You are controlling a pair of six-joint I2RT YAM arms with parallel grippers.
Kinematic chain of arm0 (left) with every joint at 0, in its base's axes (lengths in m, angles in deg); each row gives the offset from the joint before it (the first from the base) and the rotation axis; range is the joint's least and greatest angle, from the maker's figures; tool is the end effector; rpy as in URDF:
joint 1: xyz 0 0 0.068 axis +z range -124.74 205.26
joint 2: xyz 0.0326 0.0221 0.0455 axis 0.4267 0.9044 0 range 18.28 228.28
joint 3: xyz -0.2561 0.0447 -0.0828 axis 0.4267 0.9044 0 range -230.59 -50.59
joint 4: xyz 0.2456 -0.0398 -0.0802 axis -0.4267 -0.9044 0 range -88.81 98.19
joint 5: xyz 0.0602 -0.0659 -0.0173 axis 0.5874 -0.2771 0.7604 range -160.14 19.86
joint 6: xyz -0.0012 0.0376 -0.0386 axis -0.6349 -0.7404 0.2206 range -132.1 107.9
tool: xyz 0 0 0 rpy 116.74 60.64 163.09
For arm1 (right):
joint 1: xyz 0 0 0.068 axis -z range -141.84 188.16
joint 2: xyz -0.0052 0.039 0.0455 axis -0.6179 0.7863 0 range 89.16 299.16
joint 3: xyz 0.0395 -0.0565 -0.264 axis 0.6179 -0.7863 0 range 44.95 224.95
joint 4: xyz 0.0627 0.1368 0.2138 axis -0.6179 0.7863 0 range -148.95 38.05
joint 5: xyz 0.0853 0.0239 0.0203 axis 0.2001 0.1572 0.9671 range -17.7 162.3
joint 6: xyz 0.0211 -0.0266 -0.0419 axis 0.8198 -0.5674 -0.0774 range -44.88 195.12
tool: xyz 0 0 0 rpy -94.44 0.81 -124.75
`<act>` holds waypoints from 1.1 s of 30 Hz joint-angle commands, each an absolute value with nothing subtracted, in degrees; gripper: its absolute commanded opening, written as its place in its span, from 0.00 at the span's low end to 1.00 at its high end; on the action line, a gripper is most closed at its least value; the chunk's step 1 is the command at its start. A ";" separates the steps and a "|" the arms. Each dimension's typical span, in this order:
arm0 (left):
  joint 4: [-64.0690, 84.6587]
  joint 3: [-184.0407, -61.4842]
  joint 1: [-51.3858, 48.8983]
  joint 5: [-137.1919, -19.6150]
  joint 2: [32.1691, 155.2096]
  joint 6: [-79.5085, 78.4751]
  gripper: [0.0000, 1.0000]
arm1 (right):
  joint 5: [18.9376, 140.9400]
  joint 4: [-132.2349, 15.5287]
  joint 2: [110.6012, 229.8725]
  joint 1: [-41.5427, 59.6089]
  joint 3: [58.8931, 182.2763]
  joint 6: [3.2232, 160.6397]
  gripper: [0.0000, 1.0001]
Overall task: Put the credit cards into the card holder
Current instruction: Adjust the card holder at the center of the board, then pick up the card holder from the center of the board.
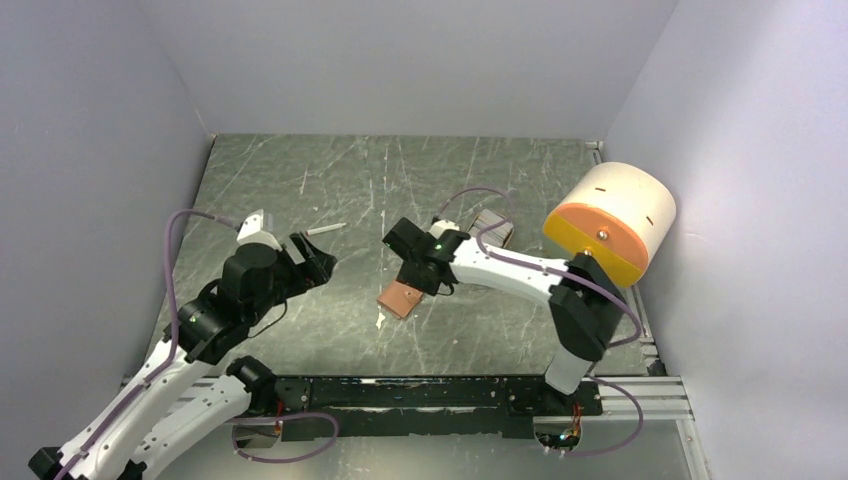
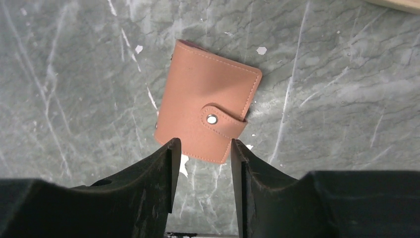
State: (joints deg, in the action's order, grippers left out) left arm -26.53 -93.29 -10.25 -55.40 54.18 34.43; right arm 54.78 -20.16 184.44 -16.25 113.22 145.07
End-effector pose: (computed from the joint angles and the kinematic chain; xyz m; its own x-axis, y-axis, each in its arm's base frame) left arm 0.1177 -0.0729 0.3061 -0.5370 -0.4790 -0.6944 -0.0161 0.8288 -0.5593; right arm 0.2032 0.2653 0.2201 -0.8430 0.3614 -0.3985 0.2575 0.9214 0.2909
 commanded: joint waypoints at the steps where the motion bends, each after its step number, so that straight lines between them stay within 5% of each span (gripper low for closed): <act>1: -33.08 -94.42 -10.22 -47.15 51.64 32.89 0.92 | 52.47 -10.11 191.23 -16.51 120.15 150.80 0.45; 5: -32.67 -93.74 -10.29 -46.91 49.02 32.51 1.00 | 52.74 -5.99 196.96 -16.50 125.15 152.17 0.43; 21: -31.76 -92.33 -12.40 -44.01 46.68 33.20 0.99 | 54.25 -8.10 205.34 -16.50 125.53 152.19 0.39; 33: -30.17 -89.39 -14.16 -46.06 49.67 36.98 0.97 | 48.94 -14.82 196.47 -16.74 118.71 142.94 0.05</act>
